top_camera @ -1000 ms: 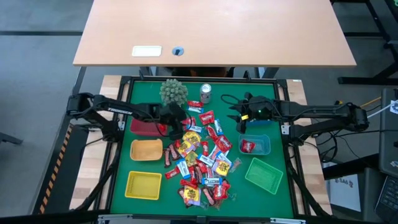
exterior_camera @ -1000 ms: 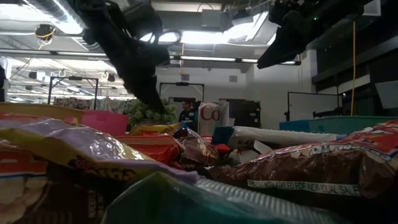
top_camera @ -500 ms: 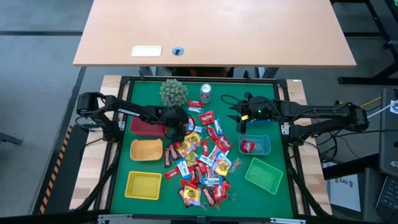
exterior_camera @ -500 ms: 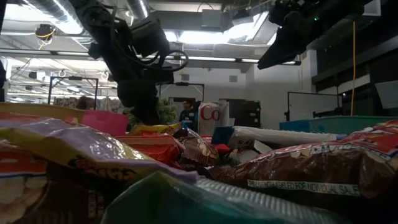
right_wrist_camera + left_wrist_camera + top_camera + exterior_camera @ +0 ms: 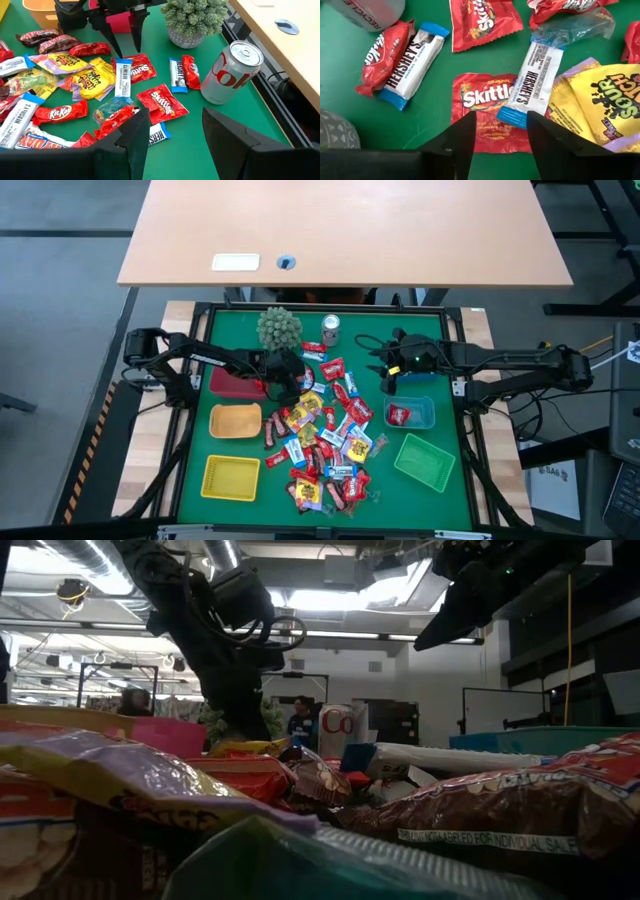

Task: Sort candy
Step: Put the red candy into the light blue bin

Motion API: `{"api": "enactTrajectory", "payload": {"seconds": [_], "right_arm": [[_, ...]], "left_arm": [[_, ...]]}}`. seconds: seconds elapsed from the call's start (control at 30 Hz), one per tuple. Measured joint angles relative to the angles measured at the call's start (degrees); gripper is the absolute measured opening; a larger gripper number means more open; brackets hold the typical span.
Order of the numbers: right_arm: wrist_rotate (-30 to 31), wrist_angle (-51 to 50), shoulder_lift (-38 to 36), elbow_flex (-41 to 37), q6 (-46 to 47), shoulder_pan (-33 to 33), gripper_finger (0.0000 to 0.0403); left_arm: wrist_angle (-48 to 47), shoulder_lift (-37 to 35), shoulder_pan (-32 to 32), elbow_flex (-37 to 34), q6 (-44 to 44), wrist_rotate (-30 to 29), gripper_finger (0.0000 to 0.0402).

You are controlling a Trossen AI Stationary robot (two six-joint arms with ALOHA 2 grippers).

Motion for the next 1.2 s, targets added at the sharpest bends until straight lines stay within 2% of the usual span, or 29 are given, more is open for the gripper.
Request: {"api": "enactTrajectory", "payload": {"seconds": [0.23, 0.47, 0.87, 1.0, 1.2], "right_arm": [[-0.5, -1.1, 0.0, 0.0, 0.0, 0.0, 0.0179], [-0.5, -1.4, 0.0, 0.0, 0.0, 0.0, 0.0179], [-0.6, -1.4, 0.0, 0.0, 0.0, 0.0, 0.0179], [-0.6, -1.3, 0.0, 0.0, 0.0, 0.0, 0.0179], [-0.6, -1.3, 0.0, 0.0, 0.0, 0.0, 0.0179]], "left_arm": [[-0.2, 0.0, 0.0, 0.0, 0.3, 3.0, 0.0207], [-1.6, 0.3, 0.0, 0.0, 0.4, 3.5, 0.021], [0.5, 7.7, 0.3, 0.3, 0.4, 3.7, 0.021], [0.4, 8.0, 0.3, 0.3, 0.4, 3.8, 0.019], [0.3, 8.1, 0.3, 0.2, 0.4, 3.9, 0.0122]]}}
